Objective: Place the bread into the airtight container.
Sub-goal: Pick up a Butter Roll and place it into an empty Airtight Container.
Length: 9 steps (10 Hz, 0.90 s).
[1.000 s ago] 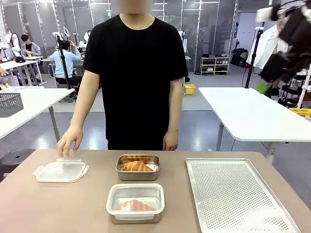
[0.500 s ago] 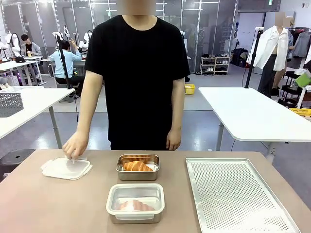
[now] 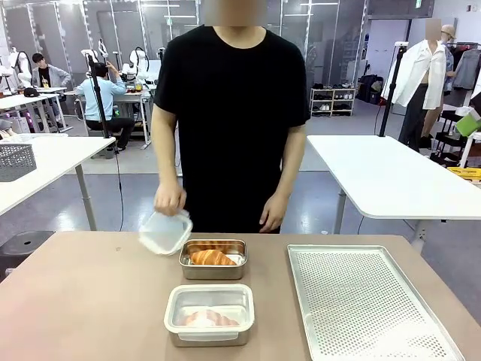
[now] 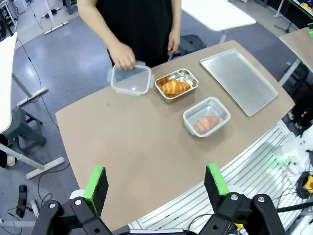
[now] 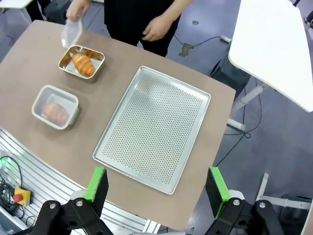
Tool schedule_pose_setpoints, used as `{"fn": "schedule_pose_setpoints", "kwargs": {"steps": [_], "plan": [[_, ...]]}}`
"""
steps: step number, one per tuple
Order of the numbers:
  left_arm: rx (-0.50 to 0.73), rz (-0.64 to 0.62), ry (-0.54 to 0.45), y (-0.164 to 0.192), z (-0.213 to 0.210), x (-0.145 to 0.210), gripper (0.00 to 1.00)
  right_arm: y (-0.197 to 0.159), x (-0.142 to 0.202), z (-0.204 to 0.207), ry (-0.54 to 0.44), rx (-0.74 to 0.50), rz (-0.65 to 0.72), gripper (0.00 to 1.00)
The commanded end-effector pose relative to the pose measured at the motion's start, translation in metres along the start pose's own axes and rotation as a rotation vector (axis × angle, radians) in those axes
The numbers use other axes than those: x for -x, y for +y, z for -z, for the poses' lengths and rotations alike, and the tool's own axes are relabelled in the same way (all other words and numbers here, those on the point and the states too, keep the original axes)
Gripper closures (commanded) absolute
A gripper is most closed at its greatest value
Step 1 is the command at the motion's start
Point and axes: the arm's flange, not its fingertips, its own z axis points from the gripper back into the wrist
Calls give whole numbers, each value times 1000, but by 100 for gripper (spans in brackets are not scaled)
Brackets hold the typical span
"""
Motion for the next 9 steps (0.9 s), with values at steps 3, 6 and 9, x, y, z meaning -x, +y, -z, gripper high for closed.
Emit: {"fn": "schedule_pose_setpoints", "kwargs": {"steps": [3,6,9], "plan": [[0,6,-3,-2,-3,-1,0,0,-1,-2,4,3,-9,0],[0,6,-3,-2,-3,-1,0,0,-1,-2,4,3,-9,0],[0,6,-3,-2,-3,-1,0,0,-1,-2,4,3,-9,0]]}}
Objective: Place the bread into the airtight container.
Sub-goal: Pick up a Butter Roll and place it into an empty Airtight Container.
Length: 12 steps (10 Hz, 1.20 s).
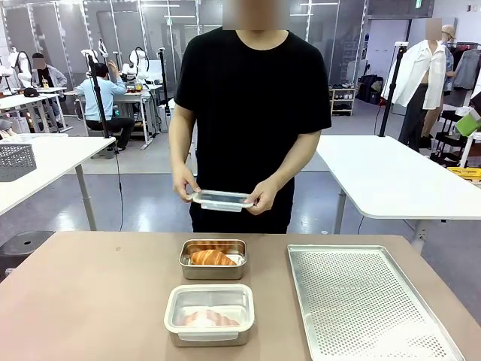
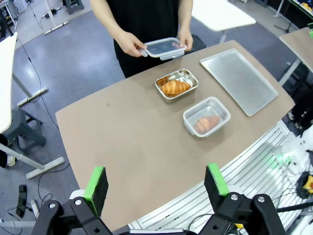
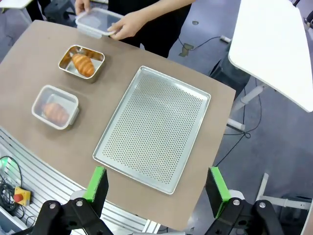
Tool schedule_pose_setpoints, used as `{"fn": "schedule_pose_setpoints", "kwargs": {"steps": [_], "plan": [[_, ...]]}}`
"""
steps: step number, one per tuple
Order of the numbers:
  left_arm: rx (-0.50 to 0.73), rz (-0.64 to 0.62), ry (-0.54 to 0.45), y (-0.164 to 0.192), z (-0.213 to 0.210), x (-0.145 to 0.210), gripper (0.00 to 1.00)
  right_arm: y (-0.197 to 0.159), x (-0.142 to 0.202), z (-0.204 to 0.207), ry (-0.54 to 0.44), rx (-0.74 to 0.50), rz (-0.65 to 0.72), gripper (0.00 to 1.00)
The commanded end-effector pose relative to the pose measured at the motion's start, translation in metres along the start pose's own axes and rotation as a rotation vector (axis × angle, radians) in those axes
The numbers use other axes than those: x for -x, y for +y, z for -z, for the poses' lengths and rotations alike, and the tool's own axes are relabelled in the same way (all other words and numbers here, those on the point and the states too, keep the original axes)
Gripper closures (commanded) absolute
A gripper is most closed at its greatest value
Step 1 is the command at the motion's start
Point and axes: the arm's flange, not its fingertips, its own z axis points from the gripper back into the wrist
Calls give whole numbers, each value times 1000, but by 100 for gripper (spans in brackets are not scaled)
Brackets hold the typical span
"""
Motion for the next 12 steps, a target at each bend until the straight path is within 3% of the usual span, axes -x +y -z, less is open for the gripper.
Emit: {"fn": "schedule_pose_setpoints", "kwargs": {"steps": [1,12], "plan": [[0,6,-3,-2,-3,-1,0,0,-1,-2,4,3,-9,0],[0,6,-3,-2,-3,-1,0,0,-1,-2,4,3,-9,0]]}}
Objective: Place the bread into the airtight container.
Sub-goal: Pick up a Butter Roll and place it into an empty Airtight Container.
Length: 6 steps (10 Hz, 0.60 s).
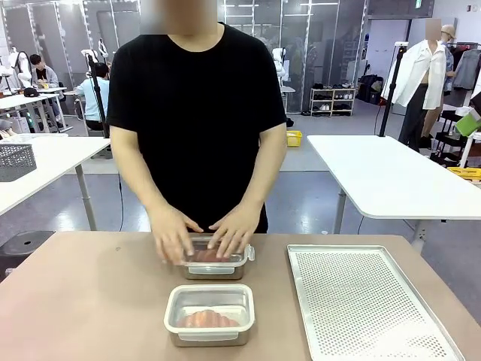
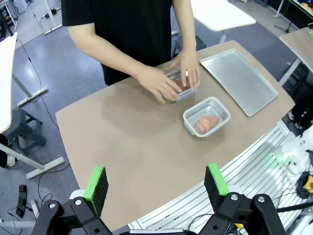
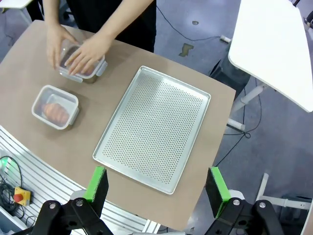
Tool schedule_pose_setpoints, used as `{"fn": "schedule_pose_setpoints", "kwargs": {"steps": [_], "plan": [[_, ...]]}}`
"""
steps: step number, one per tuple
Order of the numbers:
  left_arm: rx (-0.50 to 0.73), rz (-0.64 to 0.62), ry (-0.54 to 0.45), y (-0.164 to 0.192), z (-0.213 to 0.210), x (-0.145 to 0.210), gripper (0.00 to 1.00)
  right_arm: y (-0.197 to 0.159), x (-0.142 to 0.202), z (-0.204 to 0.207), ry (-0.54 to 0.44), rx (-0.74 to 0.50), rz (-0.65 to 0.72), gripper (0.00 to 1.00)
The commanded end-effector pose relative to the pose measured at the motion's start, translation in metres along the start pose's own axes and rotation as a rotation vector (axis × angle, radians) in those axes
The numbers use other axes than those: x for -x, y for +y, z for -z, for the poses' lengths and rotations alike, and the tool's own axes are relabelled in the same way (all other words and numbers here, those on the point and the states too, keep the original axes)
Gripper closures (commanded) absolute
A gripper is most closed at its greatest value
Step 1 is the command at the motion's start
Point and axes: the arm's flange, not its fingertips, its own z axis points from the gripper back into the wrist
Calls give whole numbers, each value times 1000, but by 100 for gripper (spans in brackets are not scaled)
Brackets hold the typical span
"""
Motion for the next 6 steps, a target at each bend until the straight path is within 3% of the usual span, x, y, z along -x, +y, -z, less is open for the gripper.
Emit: {"fn": "schedule_pose_setpoints", "kwargs": {"steps": [1,6], "plan": [[0,6,-3,-2,-3,-1,0,0,-1,-2,4,3,-9,0],[0,6,-3,-2,-3,-1,0,0,-1,-2,4,3,-9,0]]}}
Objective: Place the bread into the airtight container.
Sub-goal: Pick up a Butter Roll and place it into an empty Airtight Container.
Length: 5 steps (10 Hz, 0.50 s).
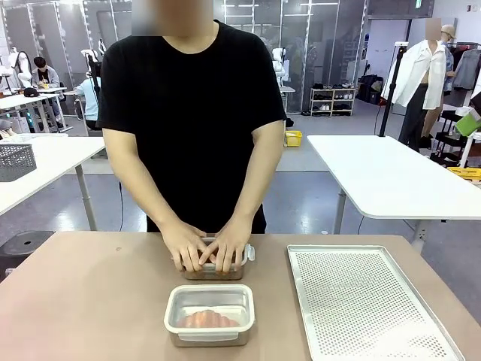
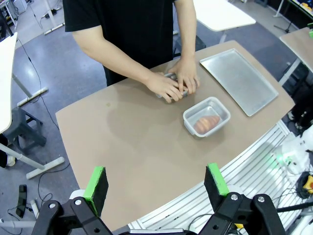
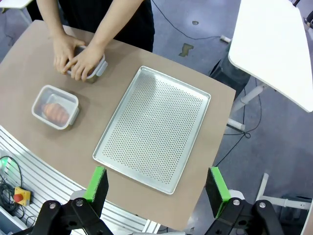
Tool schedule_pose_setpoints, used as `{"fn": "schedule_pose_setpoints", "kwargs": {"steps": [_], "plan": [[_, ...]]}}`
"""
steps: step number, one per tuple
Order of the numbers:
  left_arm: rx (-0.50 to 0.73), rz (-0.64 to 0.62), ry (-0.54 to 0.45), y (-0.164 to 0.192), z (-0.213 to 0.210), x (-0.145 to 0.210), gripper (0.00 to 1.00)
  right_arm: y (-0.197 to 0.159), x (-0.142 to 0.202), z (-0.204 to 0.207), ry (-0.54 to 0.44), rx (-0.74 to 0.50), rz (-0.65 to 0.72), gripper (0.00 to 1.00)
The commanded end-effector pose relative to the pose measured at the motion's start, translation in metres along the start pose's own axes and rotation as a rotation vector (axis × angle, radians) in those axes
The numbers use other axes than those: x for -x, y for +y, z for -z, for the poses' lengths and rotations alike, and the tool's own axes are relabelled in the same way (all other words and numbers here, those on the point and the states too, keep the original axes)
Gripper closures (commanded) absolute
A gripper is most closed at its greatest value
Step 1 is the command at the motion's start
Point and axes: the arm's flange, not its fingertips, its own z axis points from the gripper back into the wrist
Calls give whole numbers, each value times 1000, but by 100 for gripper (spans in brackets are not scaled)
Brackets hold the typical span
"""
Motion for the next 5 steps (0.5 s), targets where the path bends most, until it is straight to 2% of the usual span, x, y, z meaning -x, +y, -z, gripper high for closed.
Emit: {"fn": "schedule_pose_setpoints", "kwargs": {"steps": [1,5], "plan": [[0,6,-3,-2,-3,-1,0,0,-1,-2,4,3,-9,0],[0,6,-3,-2,-3,-1,0,0,-1,-2,4,3,-9,0]]}}
